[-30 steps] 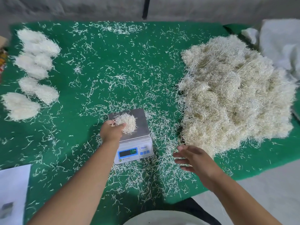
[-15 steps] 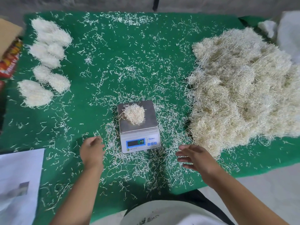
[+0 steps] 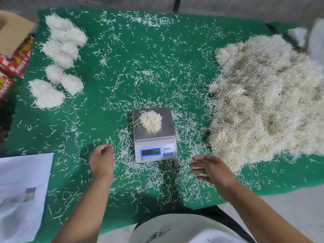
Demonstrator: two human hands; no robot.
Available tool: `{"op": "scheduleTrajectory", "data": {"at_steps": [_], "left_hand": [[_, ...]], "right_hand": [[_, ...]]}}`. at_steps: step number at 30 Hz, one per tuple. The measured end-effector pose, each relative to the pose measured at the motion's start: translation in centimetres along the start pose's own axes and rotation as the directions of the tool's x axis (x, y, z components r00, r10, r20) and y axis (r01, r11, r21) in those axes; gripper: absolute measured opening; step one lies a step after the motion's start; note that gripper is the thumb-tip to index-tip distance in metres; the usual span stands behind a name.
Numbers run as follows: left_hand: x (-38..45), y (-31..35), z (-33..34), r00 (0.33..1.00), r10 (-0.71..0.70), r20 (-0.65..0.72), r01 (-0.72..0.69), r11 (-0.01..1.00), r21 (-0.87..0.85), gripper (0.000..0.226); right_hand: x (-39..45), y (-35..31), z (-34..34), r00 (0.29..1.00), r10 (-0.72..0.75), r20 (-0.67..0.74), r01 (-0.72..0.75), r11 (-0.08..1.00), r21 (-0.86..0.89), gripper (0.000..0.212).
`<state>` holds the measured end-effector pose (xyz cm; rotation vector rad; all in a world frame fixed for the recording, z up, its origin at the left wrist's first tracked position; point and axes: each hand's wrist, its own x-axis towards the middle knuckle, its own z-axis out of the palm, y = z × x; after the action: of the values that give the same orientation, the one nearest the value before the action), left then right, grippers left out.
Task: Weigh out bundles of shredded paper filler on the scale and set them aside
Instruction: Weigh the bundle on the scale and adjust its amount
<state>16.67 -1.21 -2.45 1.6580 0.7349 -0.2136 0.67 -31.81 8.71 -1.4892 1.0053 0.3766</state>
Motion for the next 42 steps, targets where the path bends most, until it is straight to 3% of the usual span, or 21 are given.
{"op": "scheduleTrajectory", "data": {"at_steps": [11,13,14,18,21,24,26,29,33,36,42], "left_hand": [[-0.3,0.3,1.3,1.000,0.012,0.015,-0.012,1.000,0.006,0.012],[-0.7,0.7,1.9,0.995,0.090,0.033,-0.092,0.991,0.099,0.015],[-0.8,0.9,2.3,0.983,0.167,0.071,-0.177,0.969,0.172,0.028],[-0.7,3.6,5.3,0.880,0.365,0.305,-0.457,0.826,0.330,0.081],[-0.5,6.1,8.6,0.756,0.447,0.478,-0.638,0.665,0.388,0.097],[0.2,7.8,12.1,0.658,0.403,0.636,-0.746,0.465,0.477,0.107],[0.7,7.9,13.9,0.627,0.313,0.714,-0.773,0.366,0.518,0.107],[1.0,6.7,15.3,0.599,0.204,0.775,-0.795,0.273,0.542,0.088],[-0.4,4.4,14.5,0.527,0.361,0.770,-0.850,0.195,0.490,0.060],[-1.7,2.7,12.9,0.526,0.408,0.746,-0.849,0.312,0.427,0.064],[0.0,4.1,10.3,0.672,0.467,0.575,-0.740,0.461,0.491,0.064]], "right_hand": [[-0.1,0.1,-0.4,1.000,0.000,0.002,0.000,1.000,0.020,0.020],[-0.1,0.3,-0.6,1.000,0.007,0.003,-0.007,1.000,0.026,0.019],[-0.1,0.4,-0.7,1.000,0.010,0.003,-0.010,1.000,0.029,0.019],[-0.2,1.0,-1.3,1.000,0.018,0.000,-0.018,1.000,0.026,0.019],[-0.3,1.7,-1.5,1.000,0.028,-0.009,-0.028,1.000,0.000,0.019],[-0.3,2.3,-1.8,0.999,0.049,-0.020,-0.049,0.999,0.002,0.017],[-0.3,2.7,-1.9,0.998,0.055,-0.023,-0.055,0.998,-0.002,0.017],[-0.1,3.3,-2.3,0.997,0.066,-0.044,-0.066,0.998,-0.002,0.019],[0.6,4.4,-2.8,0.995,0.082,-0.057,-0.083,0.996,-0.017,0.018],[2.1,5.0,-3.2,0.996,0.080,-0.047,-0.083,0.995,-0.059,0.016],[8.8,1.9,-3.1,0.999,-0.014,-0.052,0.001,0.973,-0.230,0.010]]}}
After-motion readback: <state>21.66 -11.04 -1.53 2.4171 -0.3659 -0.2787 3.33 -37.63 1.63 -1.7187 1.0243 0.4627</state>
